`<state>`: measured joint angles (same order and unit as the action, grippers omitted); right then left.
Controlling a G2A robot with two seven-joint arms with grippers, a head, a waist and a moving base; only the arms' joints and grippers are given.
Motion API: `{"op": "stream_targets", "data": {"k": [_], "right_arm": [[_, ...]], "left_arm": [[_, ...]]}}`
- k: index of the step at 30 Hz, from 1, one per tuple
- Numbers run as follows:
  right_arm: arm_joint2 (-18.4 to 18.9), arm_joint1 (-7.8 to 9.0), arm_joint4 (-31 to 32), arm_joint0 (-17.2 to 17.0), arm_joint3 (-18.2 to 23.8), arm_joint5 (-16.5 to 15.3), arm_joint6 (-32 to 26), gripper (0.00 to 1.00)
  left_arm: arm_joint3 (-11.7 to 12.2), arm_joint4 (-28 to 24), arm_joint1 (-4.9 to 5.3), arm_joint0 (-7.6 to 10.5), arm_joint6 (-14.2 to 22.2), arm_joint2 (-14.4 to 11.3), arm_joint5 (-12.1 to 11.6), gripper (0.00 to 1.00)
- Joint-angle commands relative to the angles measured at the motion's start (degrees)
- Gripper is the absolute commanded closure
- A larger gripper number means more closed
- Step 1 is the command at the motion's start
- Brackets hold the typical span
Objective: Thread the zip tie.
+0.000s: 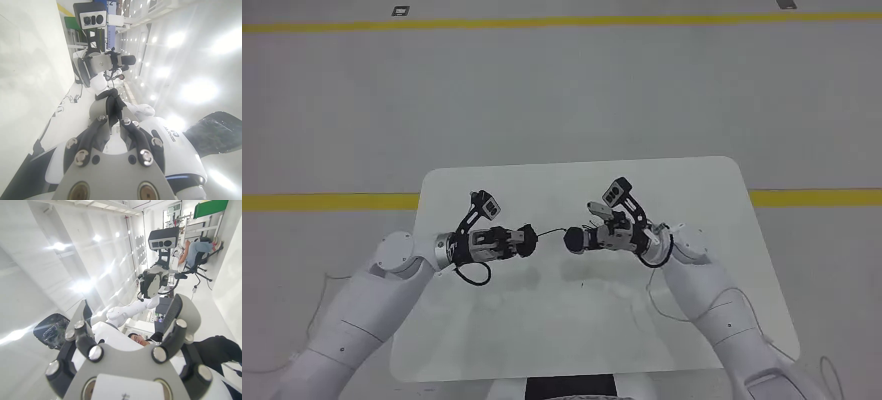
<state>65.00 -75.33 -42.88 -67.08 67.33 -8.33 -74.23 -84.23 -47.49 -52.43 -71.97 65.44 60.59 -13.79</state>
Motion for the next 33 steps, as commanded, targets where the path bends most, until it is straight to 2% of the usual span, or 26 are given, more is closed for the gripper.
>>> {"op": "stream_targets", "data": {"k": [1,2,5,7,10,20,33], "right_arm": [[-0.29,-0.05,-0.38,0.47,-0.82,-0.45,-0.86,0.0],[-0.46,-0.1,-0.51,0.73,-1.27,-0.63,-1.03,0.05],[-1.04,-0.29,-1.27,1.35,-2.37,-1.16,-1.4,0.51],[-1.5,-0.44,-1.63,1.71,-3.01,-1.45,-1.34,0.58],[-2.35,-0.68,-1.94,2.16,-3.78,-1.79,-1.12,0.65],[-3.77,-1.1,-2.84,2.92,-5.27,-2.55,-1.07,0.67],[-4.1,-1.11,-2.87,3.02,-6.21,-3.21,-0.86,0.78]], "left_arm": [[0.0,0.0,0.0,0.0,0.0,0.0,0.0,1.0],[0.0,0.0,0.0,0.0,0.0,0.0,0.0,1.0],[0.0,0.0,0.0,0.0,0.0,0.0,0.0,1.0],[0.0,0.0,0.0,0.0,0.0,0.0,0.0,1.0],[0.0,0.0,0.0,0.0,0.0,0.0,0.0,1.0],[0.0,0.0,0.0,0.0,0.0,0.0,0.0,1.0],[0.0,0.0,0.0,0.0,0.0,0.0,0.0,1.0]]}}
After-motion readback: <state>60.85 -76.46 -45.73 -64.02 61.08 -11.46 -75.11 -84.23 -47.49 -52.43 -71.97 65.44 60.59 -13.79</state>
